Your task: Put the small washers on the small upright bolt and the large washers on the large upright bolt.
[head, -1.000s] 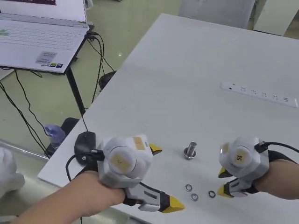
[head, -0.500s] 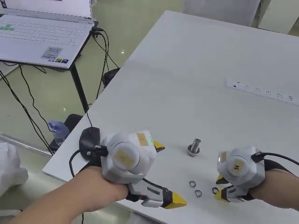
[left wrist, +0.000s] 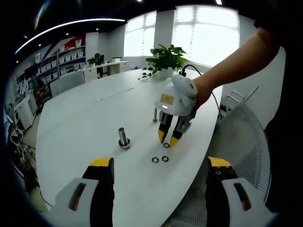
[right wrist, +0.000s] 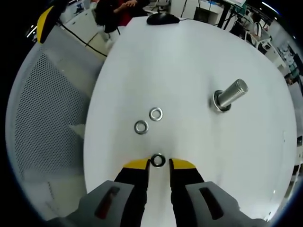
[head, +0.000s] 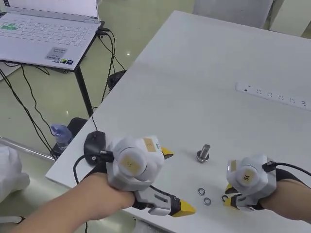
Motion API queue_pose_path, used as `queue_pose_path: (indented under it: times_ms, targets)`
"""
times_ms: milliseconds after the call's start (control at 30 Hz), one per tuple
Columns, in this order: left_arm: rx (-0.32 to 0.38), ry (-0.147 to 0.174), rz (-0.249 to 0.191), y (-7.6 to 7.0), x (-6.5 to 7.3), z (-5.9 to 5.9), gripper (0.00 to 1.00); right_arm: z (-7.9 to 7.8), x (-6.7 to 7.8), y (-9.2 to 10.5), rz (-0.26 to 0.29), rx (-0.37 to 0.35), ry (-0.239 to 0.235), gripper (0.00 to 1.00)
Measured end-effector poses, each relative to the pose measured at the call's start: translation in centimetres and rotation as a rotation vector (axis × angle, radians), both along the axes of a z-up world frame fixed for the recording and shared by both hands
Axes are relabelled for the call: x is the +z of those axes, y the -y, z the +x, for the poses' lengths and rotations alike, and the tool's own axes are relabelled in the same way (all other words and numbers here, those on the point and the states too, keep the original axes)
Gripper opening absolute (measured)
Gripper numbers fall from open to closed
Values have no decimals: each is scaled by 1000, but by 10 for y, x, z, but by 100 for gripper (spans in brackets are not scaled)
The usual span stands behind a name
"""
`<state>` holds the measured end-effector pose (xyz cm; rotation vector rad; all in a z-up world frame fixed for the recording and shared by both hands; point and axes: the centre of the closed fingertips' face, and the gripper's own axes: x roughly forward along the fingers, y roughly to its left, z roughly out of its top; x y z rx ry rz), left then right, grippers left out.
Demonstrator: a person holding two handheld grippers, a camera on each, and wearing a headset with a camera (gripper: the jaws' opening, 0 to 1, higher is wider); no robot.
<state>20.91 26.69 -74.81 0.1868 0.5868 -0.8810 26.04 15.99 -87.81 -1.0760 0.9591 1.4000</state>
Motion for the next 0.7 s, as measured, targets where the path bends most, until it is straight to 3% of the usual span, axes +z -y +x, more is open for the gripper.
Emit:
queue_pose_path:
  times_ms: [300,433,700]
  targets:
    - [0,-2,-4,1,1,1,77,-3,-1,1,-27,-2,23,15]
    - [0,-2,-6,2,1,2,76,-1,-1,1,-38,-39,13,15]
    - [-8,1,-4,7,3,4,75,-2,-1,1,-73,-31,9,12]
